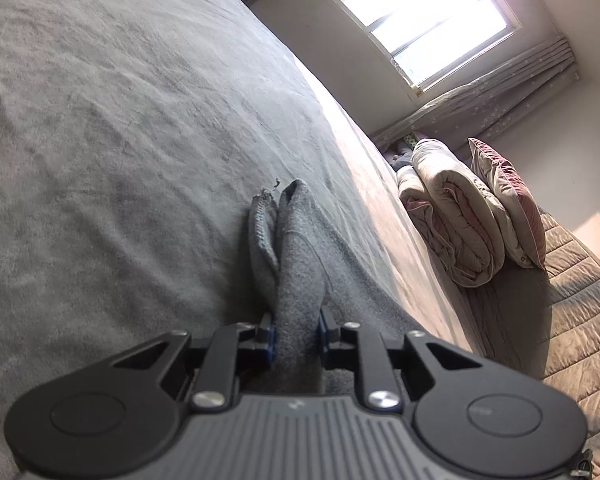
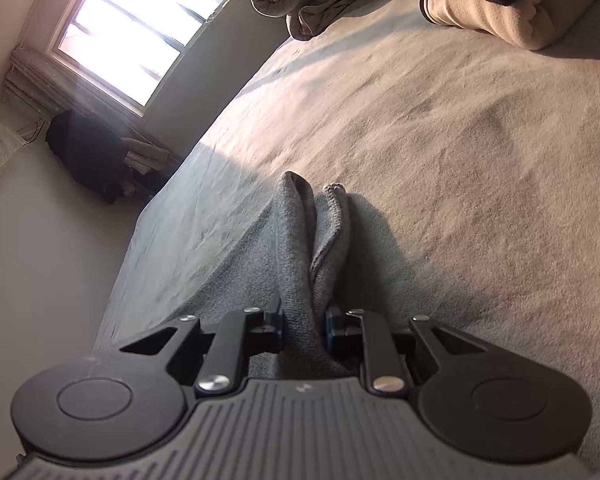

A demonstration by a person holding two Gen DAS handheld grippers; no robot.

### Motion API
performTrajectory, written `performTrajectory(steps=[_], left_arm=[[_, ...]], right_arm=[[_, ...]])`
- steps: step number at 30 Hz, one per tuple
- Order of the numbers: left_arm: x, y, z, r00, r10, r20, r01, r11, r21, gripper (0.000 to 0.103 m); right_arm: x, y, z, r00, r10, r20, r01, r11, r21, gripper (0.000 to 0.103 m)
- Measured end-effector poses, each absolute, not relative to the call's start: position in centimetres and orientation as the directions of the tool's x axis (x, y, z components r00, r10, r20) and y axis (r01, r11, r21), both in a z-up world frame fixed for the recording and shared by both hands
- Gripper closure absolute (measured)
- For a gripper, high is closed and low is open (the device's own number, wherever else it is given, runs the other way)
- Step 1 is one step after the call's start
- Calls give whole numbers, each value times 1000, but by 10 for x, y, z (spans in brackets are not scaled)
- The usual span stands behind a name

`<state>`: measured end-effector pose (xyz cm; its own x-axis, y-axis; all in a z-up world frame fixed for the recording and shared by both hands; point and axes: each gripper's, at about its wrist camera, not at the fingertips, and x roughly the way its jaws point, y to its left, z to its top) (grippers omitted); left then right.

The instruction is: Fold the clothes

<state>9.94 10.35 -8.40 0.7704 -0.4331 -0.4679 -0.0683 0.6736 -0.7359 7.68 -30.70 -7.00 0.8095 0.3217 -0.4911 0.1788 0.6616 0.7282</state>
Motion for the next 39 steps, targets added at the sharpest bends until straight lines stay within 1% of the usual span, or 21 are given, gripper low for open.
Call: performTrajectory(steps=[6, 14, 18, 19, 21, 22, 23, 24, 26, 27, 31, 33, 39], left_arm=[[82, 119, -72, 725, -482, -493, -103, 631, -769, 84], [43, 125, -61, 654, -490, -576, -97, 701, -706, 84], [32, 131, -67, 630, -500, -595, -78, 721, -689, 83], [33, 132, -70, 623, -499, -602, -75, 728, -681, 81], [35, 133, -75, 611, -497, -617, -68, 743, -666, 71], [37, 136, -77, 607, -501, -616, -70, 739, -670, 66], [38, 138, -79, 607, -509, -611, -69, 732, -678, 65], [40, 140, -80, 606, -516, -605, -67, 724, -686, 65], [42, 140, -82, 617, -517, -593, -61, 720, -691, 63], [45, 140, -83, 624, -516, -588, -56, 720, -692, 62], [54, 138, -89, 649, -519, -557, -56, 697, -715, 59], [58, 138, -92, 655, -525, -543, -61, 680, -731, 59], [68, 140, -100, 666, -548, -506, -79, 624, -778, 60]], right_arm=[[54, -304, -63, 782, 340, -523, 201, 655, 728, 82], [13, -297, -56, 740, 378, -556, 197, 669, 717, 82], [1, -298, -67, 724, 384, -573, 190, 688, 700, 81], [2, -297, -69, 721, 375, -583, 192, 700, 688, 80], [4, -296, -74, 716, 356, -600, 195, 724, 662, 77], [4, -296, -75, 720, 342, -603, 194, 736, 649, 74], [5, -295, -74, 726, 332, -603, 186, 749, 636, 70], [5, -295, -72, 731, 321, -602, 179, 762, 623, 68], [3, -293, -64, 752, 265, -604, 181, 798, 575, 60], [3, -293, -61, 766, 228, -601, 186, 816, 547, 59], [5, -284, -51, 809, 149, -568, 160, 875, 458, 58], [6, -275, -48, 824, 131, -551, 128, 905, 407, 58], [23, -229, -36, 856, 149, -496, -8, 961, 275, 58]])
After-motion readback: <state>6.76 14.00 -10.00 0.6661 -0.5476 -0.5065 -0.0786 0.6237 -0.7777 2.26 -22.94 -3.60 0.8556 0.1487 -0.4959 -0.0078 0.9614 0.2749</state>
